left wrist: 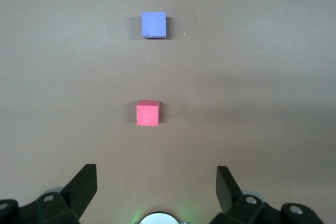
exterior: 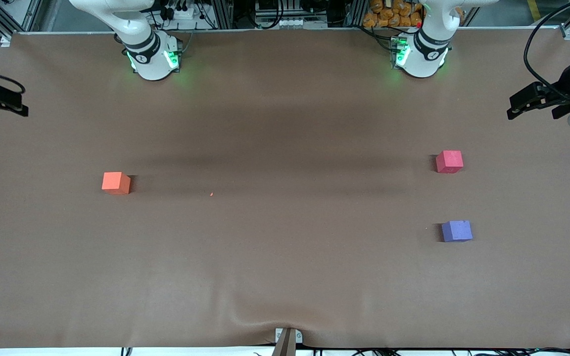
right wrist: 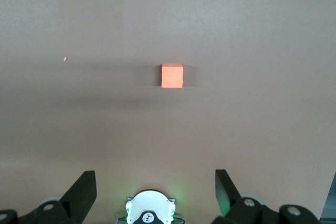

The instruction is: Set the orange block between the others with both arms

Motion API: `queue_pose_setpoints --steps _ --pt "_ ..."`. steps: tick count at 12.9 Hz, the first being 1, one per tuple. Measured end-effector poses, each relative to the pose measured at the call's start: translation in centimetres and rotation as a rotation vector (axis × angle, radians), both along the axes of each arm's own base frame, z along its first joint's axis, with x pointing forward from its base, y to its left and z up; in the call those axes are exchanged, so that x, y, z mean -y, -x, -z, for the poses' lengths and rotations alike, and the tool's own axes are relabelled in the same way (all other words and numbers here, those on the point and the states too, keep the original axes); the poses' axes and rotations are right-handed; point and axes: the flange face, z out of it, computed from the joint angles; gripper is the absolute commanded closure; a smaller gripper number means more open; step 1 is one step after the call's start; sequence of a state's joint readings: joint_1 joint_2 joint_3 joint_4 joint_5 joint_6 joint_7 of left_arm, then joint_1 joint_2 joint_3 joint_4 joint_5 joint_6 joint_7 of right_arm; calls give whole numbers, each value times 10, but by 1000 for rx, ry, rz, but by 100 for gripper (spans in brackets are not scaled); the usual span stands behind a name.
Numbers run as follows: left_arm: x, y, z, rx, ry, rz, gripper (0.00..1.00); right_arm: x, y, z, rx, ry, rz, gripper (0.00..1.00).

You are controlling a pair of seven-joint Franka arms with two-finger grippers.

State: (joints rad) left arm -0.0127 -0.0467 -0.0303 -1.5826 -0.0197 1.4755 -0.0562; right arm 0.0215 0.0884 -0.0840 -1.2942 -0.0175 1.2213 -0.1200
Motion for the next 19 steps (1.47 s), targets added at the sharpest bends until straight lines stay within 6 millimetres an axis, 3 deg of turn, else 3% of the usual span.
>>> queue_pose_setpoints --steps 3,19 --pt "0 0 0 0 0 0 0 0 11 -12 27 -1 -1 0" --pt "2 -1 -1 10 0 4 0 0 3 12 14 -2 -2 0"
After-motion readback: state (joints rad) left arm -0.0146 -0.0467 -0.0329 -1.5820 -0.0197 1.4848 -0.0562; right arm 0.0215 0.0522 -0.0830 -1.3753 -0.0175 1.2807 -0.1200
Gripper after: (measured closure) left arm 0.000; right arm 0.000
